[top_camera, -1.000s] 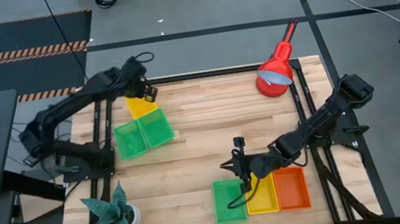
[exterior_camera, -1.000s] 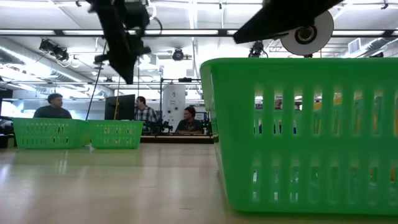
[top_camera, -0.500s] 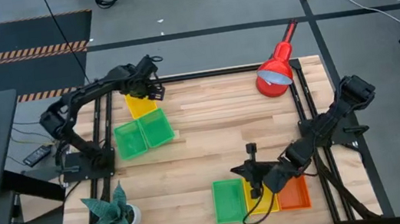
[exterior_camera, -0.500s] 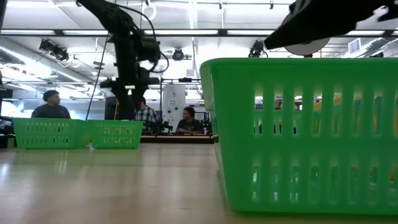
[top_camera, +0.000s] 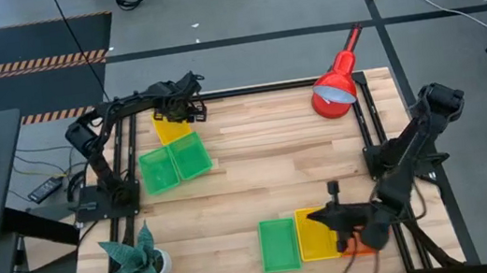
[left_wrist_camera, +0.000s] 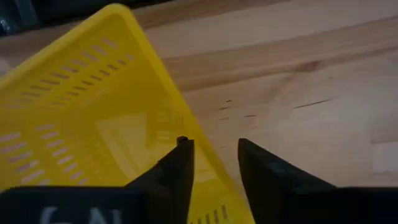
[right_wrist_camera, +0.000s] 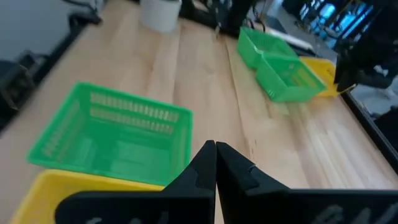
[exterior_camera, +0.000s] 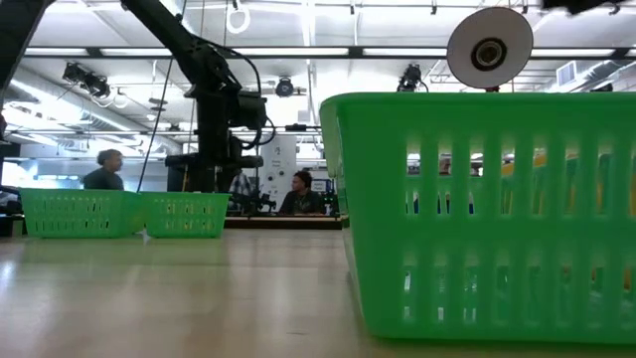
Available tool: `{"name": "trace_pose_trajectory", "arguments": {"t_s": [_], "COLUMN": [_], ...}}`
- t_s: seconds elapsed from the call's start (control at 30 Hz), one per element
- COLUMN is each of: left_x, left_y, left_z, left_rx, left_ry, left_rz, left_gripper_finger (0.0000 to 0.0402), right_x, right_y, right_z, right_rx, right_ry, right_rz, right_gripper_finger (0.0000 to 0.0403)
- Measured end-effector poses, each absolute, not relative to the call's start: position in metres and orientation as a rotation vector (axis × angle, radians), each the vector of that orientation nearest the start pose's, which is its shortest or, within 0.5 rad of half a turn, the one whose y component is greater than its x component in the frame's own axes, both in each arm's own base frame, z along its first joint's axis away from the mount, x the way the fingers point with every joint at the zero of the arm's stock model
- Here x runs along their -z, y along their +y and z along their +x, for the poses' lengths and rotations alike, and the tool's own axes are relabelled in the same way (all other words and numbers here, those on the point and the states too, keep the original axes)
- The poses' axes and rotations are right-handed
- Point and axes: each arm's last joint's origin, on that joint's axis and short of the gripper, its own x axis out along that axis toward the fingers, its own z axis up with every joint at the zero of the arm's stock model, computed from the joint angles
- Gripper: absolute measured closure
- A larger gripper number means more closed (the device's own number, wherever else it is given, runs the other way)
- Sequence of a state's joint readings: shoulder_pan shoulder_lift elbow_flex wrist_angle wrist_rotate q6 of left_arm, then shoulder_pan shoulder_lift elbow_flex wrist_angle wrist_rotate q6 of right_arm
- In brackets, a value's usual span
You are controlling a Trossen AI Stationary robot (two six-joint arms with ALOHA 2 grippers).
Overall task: Stack baskets by color
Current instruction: Stack the top yellow basket on the bottom yellow basket
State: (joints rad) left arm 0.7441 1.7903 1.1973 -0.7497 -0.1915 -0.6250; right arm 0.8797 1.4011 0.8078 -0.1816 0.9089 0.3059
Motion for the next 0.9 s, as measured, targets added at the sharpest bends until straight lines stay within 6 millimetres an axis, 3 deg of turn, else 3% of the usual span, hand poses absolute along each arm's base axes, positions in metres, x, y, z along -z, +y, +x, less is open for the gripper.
{"name": "trace_pose_trajectory", "arguments": {"t_s": [0.27,0.5,0.67,0.9], "left_x": [-0.179,-0.185,-0.213,-0.277], "left_y": [0.241,0.233,0.207,0.152], "left_z": [0.24,0.243,0.25,0.265], "left_rx": [-1.224,-1.172,-1.107,-0.97], "left_ry": [1.02,1.025,0.98,0.815], "left_rz": [-0.874,-0.892,-0.864,-0.818], "left_gripper_finger": [0.0382,0.0387,0.0388,0.0391], "right_x": [-0.24,-0.245,-0.245,-0.246], "right_y": [0.207,0.215,0.22,0.227], "right_z": [0.155,0.136,0.125,0.108], "right_rx": [0.035,-0.035,-0.062,-0.04], "right_ry": [0.376,0.355,0.34,0.277], "right_rz": [-0.296,-0.293,-0.3,-0.326], "right_gripper_finger": [0.0396,0.0396,0.0396,0.0396]}}
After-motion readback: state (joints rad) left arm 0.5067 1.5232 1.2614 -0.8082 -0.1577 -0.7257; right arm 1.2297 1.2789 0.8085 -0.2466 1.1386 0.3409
